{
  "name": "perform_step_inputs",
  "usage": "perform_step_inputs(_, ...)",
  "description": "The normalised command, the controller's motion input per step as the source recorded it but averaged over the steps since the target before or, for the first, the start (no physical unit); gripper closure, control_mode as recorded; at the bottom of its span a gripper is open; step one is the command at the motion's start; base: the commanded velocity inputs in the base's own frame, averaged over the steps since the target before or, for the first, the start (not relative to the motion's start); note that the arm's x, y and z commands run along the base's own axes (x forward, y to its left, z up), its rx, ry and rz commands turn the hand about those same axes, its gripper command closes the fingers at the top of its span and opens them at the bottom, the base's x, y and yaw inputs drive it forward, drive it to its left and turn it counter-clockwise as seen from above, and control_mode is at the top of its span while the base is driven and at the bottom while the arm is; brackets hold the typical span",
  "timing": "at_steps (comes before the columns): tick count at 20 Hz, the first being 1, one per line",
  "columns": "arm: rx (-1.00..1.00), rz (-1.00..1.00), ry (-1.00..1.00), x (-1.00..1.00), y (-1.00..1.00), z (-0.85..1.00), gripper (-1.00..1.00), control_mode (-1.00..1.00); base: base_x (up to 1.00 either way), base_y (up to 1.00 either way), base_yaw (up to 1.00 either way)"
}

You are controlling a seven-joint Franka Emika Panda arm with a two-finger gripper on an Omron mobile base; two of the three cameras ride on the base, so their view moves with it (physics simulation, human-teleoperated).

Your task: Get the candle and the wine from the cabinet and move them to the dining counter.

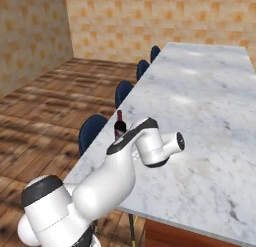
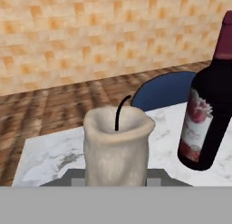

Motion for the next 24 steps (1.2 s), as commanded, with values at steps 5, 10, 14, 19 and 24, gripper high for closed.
perform_step_inputs(5, -0.06, 0.00, -0.11, 0.23, -0.03, -0.39, 1.00, -1.00, 0.00, 0.00, 0.00)
perform_step_inputs(10, -0.04, -0.01, -0.16, 0.28, 0.00, -0.28, 1.00, -1.00, 0.00, 0.00, 0.00)
perform_step_inputs(14, -0.04, -0.01, -0.01, 0.28, -0.04, -0.16, 1.00, -1.00, 0.00, 0.00, 0.00)
perform_step_inputs(19, -0.04, 0.00, 0.00, 0.23, -0.08, -0.13, 1.00, -1.00, 0.00, 0.00, 0.00)
perform_step_inputs(24, 0.00, 0.00, -0.01, 0.20, -0.02, -0.19, 1.00, -1.00, 0.00, 0.00, 0.00)
